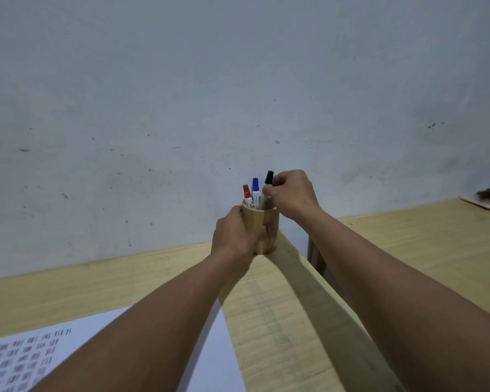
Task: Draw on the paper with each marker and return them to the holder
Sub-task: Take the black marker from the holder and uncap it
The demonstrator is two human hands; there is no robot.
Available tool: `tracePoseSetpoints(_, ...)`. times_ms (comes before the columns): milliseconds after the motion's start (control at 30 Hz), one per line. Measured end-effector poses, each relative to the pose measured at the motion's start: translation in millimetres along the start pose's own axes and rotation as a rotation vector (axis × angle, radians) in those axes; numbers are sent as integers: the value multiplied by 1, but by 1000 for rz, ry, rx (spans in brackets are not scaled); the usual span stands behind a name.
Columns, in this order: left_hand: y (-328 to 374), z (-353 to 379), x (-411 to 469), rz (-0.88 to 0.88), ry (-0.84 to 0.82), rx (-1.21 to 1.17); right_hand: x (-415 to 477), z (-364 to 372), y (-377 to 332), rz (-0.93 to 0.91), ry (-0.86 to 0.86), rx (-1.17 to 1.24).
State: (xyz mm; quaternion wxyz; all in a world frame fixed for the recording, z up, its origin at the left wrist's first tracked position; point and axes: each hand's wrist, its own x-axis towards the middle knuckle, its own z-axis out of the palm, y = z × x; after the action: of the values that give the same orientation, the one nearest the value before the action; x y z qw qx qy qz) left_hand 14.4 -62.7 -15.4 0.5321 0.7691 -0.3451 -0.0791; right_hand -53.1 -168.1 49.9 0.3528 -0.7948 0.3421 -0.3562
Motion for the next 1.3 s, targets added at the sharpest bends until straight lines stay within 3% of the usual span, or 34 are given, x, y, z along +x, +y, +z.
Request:
tracePoseSetpoints(200, 13, -19, -10, -36, -1, 79, -11, -19, -25, -80, 15, 5)
tracePoseSetpoints(333, 26, -48, -20, -39, 15, 155, -33, -29, -51, -230, 19, -15)
tracePoseSetpoints(500, 47, -105, -42, -6, 176, -18, -65, -26, -89, -381, -32, -101)
tracePoseSetpoints(633, 59, -139, -63, 8, 101, -341, -84, -19, -102, -431, -117, -225)
tracePoseSetpoints(867, 57, -189, -99, 80, 93, -312, -132, 4, -120, -477, -210, -277)
tracePoseSetpoints(1033, 48, -205, -110, 73, 241, -349, -168, 15, -130, -476, -60, -150)
tracePoseSetpoints(1133, 46, -215, -116, 61, 290, -384, -194, 28, -140, -300, 13, -21)
tracePoseSetpoints(1233, 43, -227, -124, 60, 246, -377, -207, 39, -154, 157, -230, 479)
tracePoseSetpoints(1300, 40, -235, -127, 60, 202, -351, -210, 46, -161, 339, -312, 821)
